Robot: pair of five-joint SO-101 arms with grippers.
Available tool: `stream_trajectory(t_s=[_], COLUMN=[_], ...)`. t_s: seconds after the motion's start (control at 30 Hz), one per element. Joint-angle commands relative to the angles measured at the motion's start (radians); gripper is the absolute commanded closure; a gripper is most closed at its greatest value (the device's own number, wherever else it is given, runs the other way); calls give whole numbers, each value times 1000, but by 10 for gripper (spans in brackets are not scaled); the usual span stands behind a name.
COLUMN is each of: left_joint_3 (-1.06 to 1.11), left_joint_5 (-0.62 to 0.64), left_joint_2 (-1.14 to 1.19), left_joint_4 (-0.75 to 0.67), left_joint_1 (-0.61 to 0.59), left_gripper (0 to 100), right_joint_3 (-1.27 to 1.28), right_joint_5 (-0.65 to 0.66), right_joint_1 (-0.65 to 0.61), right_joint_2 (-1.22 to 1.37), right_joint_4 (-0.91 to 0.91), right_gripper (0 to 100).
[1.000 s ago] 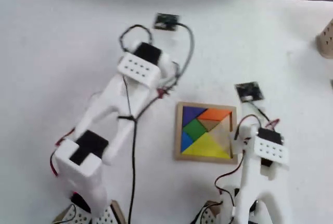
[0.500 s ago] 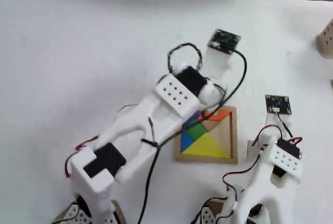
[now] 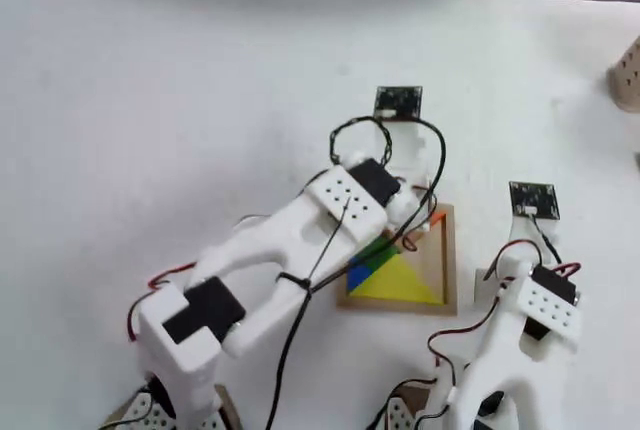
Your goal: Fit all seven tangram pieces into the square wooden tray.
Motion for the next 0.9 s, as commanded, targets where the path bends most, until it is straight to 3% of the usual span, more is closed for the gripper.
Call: stream_trajectory(t_s=[0.0, 0.1, 0.37, 0.47, 0.67, 0.87], left_joint_3=[-2, 0, 78, 77, 92, 87], left_joint_5=[-91, -181, -222, -264, -144, -146], left_joint_2=[-12, -12, -21, -21, -19, -21], left_joint_4=[-35, -28, -8, 48, 84, 123], left_joint_1=[16, 21, 13, 13, 18, 12], left_gripper=[976, 976, 968, 884, 640, 605], right_joint_3=[-6, -6, -5, -5, -3, -3], right_joint_5=[2, 2, 28, 31, 34, 35], right_joint_1=[-2, -2, -4, -4, -21, -21], right_joint_2=[-21, -21, -21, -21, -21, -21], right_joint_4=[-10, -12, -12, -12, -12, -12], right_gripper=[981, 981, 981, 981, 981, 981])
